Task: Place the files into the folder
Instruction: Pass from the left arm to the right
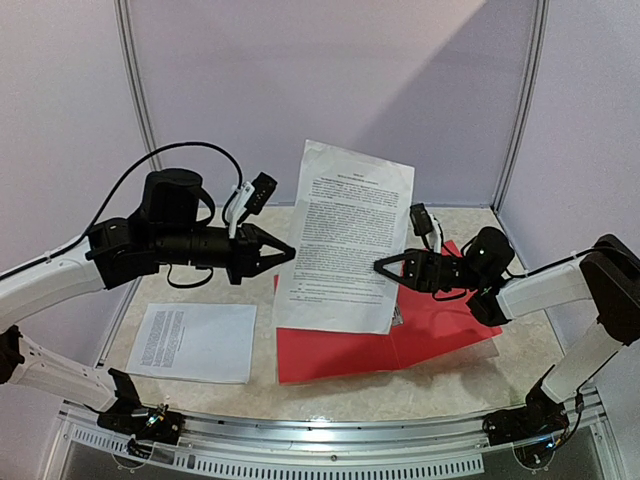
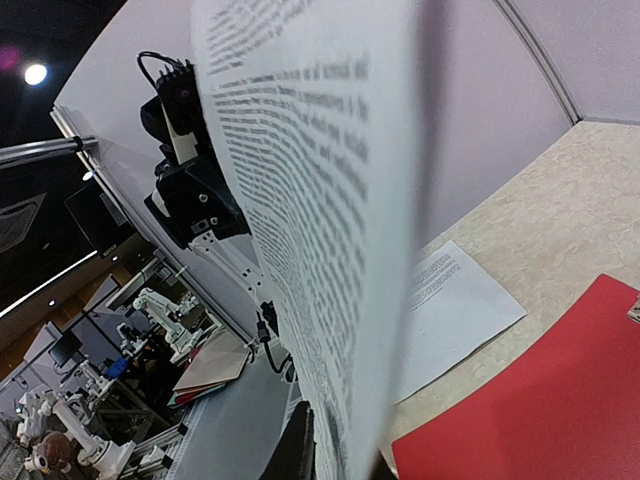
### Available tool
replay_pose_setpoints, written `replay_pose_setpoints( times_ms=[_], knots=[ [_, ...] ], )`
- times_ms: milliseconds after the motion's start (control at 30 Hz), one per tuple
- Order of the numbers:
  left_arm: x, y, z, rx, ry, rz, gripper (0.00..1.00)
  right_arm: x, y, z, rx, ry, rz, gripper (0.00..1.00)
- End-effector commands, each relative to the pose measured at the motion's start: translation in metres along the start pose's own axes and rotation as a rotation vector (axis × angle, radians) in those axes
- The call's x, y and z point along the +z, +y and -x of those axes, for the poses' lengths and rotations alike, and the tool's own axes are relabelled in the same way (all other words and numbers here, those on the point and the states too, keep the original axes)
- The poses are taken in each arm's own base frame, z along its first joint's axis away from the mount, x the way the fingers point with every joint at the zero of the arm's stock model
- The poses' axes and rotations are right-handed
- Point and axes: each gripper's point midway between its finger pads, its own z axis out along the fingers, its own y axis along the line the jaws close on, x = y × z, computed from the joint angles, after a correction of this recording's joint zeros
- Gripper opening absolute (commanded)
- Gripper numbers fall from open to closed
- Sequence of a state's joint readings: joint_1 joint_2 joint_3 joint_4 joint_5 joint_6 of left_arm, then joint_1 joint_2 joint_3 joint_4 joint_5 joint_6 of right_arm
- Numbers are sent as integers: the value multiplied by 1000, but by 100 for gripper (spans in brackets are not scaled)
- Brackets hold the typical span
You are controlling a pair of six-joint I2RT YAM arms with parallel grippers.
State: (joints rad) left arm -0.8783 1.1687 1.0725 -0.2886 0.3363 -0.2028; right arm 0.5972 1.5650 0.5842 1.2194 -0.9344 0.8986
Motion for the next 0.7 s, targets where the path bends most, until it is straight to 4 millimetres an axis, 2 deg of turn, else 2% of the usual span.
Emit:
replay_pose_setpoints(
  times_ms=[0, 267, 333, 500, 600, 633, 667],
  knots=[
    [8, 12, -14, -37, 37, 24, 0, -1, -5, 7, 11, -28, -42, 8],
    [8, 14, -22, -51, 54, 26, 0, 0, -14, 13, 18, -38, -82, 17],
    [8, 15, -23, -56, 53, 32, 0, -2, -16, 15, 17, -50, -99, 15],
    [11, 18, -26, -76, 60, 33, 0, -10, -23, 20, 15, -82, -142, 1],
    [15, 18, -31, -83, 79, 26, 0, -12, -32, 21, 34, -85, -190, 0],
    [17, 20, -33, -83, 89, 34, 5, -12, -39, 20, 60, -73, -226, 0],
    [17, 25, -35, -81, 100, 62, 14, -13, -49, 18, 82, -53, -274, 0]
  ],
)
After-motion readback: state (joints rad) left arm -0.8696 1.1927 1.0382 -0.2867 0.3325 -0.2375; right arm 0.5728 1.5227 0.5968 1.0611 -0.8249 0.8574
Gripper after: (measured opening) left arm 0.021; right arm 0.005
